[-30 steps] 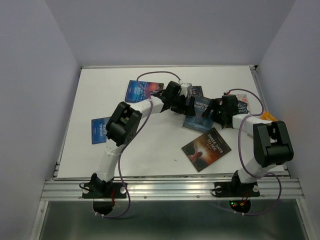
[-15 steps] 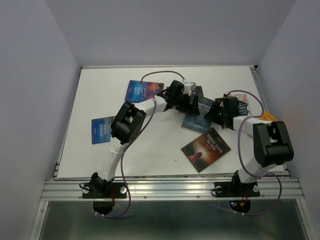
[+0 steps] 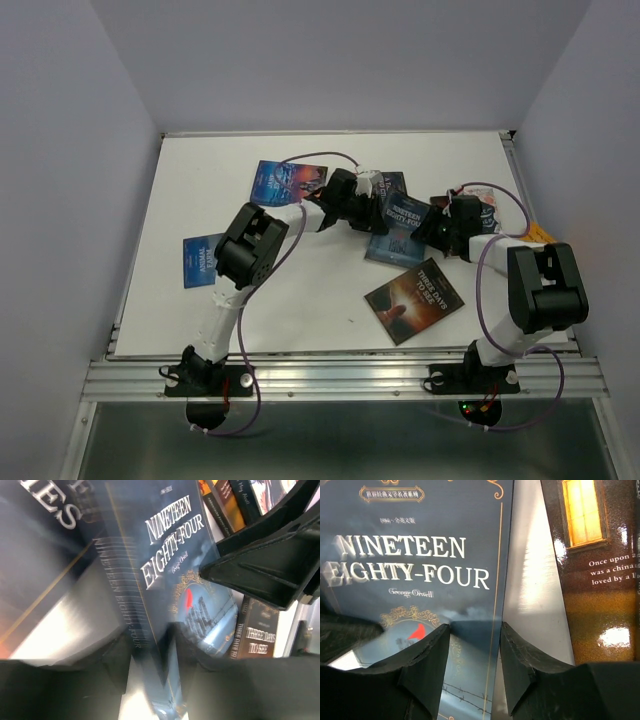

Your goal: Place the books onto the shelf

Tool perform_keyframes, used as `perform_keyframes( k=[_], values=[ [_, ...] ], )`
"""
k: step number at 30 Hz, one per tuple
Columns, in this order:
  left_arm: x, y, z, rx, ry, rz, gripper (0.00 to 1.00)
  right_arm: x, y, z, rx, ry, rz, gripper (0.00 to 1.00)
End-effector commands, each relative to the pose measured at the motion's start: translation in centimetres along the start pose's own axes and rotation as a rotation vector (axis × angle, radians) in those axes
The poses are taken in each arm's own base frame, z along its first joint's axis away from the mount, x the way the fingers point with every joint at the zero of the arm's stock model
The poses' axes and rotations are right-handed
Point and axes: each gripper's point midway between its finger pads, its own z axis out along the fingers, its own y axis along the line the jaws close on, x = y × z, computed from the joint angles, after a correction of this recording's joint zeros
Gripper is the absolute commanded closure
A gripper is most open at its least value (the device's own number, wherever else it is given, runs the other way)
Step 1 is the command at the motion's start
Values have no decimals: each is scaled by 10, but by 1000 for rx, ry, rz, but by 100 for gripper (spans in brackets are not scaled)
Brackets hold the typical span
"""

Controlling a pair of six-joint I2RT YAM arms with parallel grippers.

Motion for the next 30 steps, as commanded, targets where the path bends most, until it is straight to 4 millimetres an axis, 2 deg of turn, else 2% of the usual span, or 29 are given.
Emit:
perform_keyframes(
  k=[1, 2, 3, 7, 8, 12, 13, 16, 17, 19, 24, 27, 28, 30],
  values=[
    [-25, -70, -13, 122, -20, 121, 87, 3, 34, -4, -158, 13, -27, 48],
    [-26, -68, -14, 101, -20, 120, 100, 2, 35, -5, -163, 11, -31, 46],
    [-25, -65, -15, 77, -15, 112, 100, -1, 38, -8, -172, 2, -38, 42],
    [-47, -70, -31, 7, -96, 125, 100, -9, 48, -18, -201, -18, -47, 4],
    [-52, -72, -35, -6, -118, 101, 100, -11, 51, -21, -210, -21, -50, 1],
    [-88, -84, -58, -64, -266, 66, 100, -31, 71, -41, -256, -67, -55, 0],
    [-105, -93, -71, -80, -336, 55, 100, -39, 80, -51, -276, -95, -59, 0],
    [-136, -108, -96, -82, -465, 40, 100, -52, 92, -68, -303, -139, -49, 0],
    [-149, -120, -114, -77, -528, 23, 100, -60, 99, -80, -319, -172, -51, 0],
    [-174, -146, -145, -30, -645, 30, 100, -64, 105, -90, -333, -191, -28, 0],
    [-204, -156, -192, -68, -857, -42, 100, -81, 134, -125, -429, -235, 17, 0],
    [-215, -158, -219, -73, -959, -86, 100, -93, 140, -137, -432, -287, 29, 0],
    [-219, -160, -234, -87, -1011, -95, 100, -99, 139, -142, -420, -317, 43, 0],
    [-224, -160, -250, -106, -1071, -124, 100, -98, 143, -146, -442, -305, 68, 0]
  ],
)
